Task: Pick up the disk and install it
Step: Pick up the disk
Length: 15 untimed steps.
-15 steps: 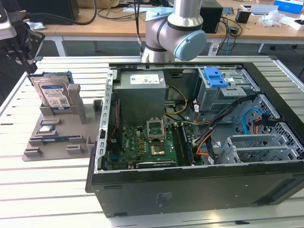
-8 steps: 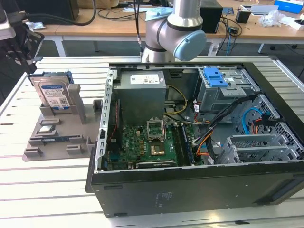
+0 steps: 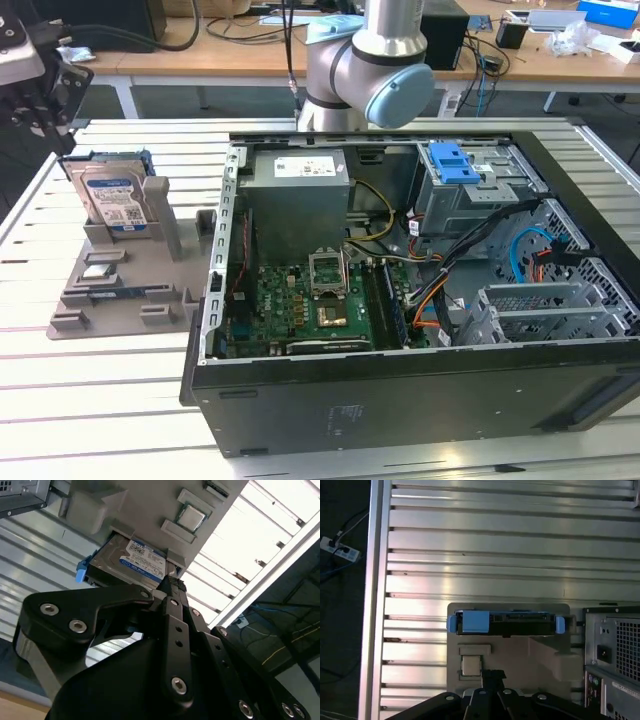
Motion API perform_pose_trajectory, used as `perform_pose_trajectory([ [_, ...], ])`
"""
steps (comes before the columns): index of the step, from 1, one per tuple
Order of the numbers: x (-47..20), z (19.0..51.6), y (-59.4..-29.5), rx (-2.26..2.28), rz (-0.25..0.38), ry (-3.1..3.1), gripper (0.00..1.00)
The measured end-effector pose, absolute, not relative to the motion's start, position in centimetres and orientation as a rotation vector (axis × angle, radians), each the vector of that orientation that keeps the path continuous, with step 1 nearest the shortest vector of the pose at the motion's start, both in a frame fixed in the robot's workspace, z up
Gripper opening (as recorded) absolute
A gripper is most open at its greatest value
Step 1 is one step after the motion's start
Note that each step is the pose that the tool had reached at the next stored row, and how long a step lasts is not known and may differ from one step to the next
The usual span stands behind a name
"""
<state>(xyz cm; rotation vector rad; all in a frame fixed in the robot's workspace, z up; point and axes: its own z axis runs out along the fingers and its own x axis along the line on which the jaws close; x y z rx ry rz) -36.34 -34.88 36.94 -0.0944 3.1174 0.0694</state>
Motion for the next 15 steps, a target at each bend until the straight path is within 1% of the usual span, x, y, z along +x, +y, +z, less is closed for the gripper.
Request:
perform_pose_trajectory([
  [7,-36.34,36.94,-34.88,-0.394,0.073,3.098,0.11],
  [15,-36.34,36.94,-34.88,-0.578,0.074,3.072,0.11],
])
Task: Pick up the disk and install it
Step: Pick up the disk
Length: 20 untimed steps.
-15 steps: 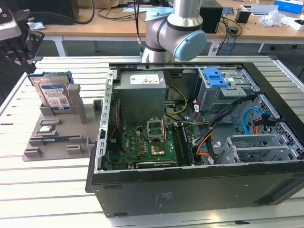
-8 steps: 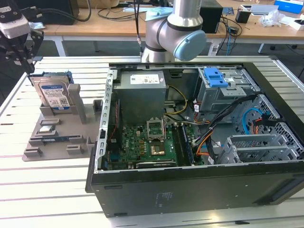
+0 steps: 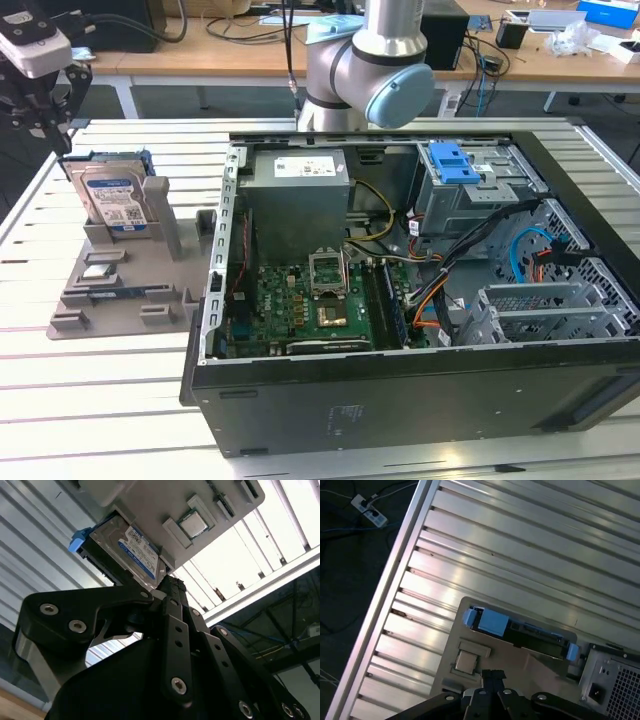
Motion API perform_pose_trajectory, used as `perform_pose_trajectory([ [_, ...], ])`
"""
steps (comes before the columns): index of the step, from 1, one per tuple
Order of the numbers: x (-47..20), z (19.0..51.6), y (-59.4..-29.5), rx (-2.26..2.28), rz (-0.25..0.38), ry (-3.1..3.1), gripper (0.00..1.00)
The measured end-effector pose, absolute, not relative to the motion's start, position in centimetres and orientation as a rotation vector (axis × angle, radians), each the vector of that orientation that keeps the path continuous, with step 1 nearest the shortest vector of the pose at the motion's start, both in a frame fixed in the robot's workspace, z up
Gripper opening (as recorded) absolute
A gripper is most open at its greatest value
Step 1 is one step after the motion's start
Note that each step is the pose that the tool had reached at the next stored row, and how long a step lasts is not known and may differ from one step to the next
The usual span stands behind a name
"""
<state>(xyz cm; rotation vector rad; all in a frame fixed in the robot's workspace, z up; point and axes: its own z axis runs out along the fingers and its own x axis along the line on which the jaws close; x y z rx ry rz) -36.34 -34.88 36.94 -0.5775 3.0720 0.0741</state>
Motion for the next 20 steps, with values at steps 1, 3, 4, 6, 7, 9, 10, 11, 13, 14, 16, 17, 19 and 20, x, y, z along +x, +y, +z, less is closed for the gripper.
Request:
perform_pose_trajectory([
  [1,-36.34,36.94,-34.88,-0.597,0.074,3.069,0.11],
  [3,-36.34,36.94,-34.88,-0.633,0.075,3.062,0.11],
  [4,-36.34,36.94,-34.88,-0.672,0.075,3.054,0.11],
  [6,-36.34,36.94,-34.88,-0.723,0.075,3.043,0.11],
  [7,-36.34,36.94,-34.88,-0.74,0.075,3.039,0.11],
  [9,-36.34,36.94,-34.88,-0.777,0.075,3.031,0.11],
  [10,-36.34,36.94,-34.88,-0.81,0.076,3.023,0.11],
  [11,-36.34,36.94,-34.88,-0.827,0.076,3.018,0.11],
  [13,-36.34,36.94,-34.88,-0.889,0.076,3.002,0.11],
  [14,-36.34,36.93,-34.88,-0.915,0.076,2.994,0.11],
  [16,-36.34,36.94,-34.88,-0.983,0.077,2.974,0.11],
  [17,-36.34,36.94,-34.88,-1.025,0.077,2.961,0.11],
  [19,-36.34,36.94,-34.88,-1.081,0.077,2.941,0.11],
  [20,-36.34,36.94,-34.88,-1.112,0.077,2.93,0.11],
])
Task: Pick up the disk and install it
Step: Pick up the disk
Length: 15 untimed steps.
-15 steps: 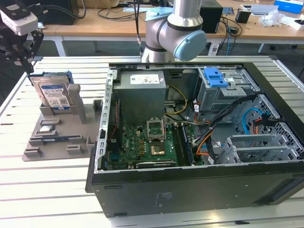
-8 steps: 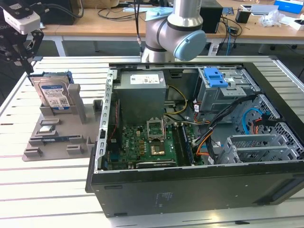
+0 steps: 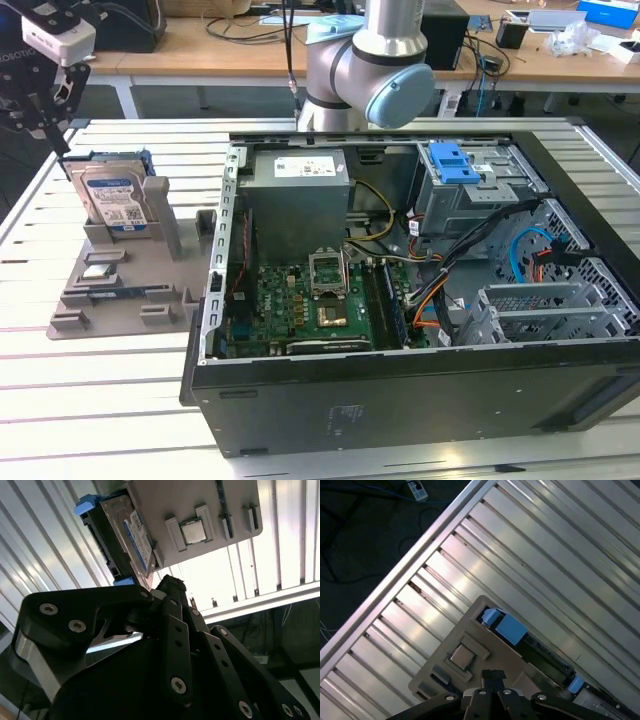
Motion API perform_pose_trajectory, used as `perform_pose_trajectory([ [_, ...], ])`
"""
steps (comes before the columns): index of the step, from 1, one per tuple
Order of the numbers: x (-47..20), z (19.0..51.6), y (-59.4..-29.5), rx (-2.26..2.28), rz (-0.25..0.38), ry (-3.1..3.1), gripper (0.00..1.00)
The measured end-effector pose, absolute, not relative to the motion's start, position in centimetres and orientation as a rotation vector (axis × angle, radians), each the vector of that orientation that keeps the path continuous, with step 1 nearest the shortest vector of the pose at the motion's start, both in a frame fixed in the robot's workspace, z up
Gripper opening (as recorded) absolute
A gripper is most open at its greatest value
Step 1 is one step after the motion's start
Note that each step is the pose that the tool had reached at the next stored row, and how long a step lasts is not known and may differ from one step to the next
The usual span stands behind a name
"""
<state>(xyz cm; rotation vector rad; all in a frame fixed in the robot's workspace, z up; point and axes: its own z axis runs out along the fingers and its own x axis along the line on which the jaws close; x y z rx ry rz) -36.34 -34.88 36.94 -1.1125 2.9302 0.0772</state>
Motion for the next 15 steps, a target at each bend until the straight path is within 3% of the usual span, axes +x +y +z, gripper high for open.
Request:
perform_pose_trajectory([
  [15,-36.34,36.94,-34.88,-1.382,0.068,2.821,0.11],
])
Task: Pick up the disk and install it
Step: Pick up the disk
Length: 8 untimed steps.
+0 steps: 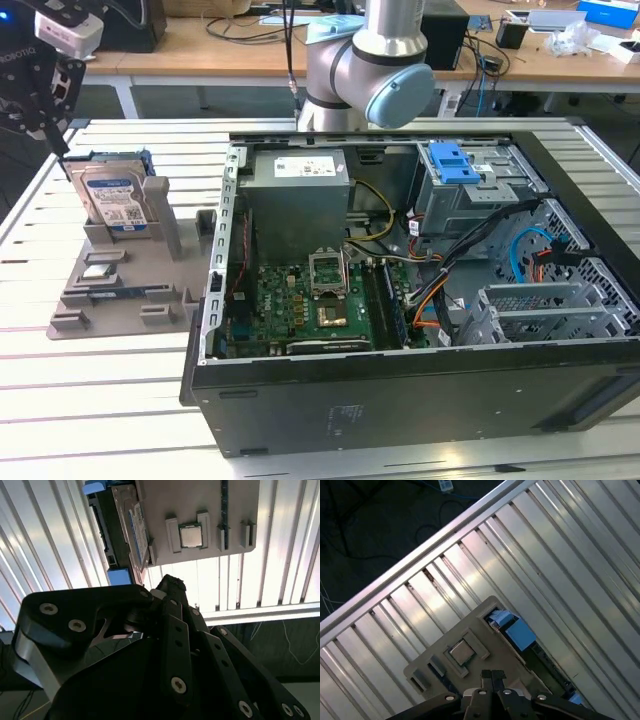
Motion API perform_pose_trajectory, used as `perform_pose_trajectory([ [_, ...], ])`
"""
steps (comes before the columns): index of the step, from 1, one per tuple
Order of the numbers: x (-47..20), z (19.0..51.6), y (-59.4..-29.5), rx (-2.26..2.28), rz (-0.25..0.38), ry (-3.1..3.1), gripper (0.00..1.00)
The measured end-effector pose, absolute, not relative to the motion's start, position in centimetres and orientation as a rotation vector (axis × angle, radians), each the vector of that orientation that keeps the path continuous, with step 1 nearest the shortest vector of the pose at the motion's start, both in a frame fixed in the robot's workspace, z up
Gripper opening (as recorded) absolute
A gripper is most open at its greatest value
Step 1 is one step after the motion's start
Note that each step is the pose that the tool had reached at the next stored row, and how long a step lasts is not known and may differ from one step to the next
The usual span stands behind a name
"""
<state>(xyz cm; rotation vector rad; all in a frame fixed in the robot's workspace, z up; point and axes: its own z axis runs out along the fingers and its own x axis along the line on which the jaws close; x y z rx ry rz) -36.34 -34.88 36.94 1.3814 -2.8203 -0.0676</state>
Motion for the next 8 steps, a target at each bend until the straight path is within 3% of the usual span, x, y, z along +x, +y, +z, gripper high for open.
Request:
perform_pose_trajectory([
  [8,-36.34,36.94,-34.88,1.487,-0.067,-2.764,0.11],
])
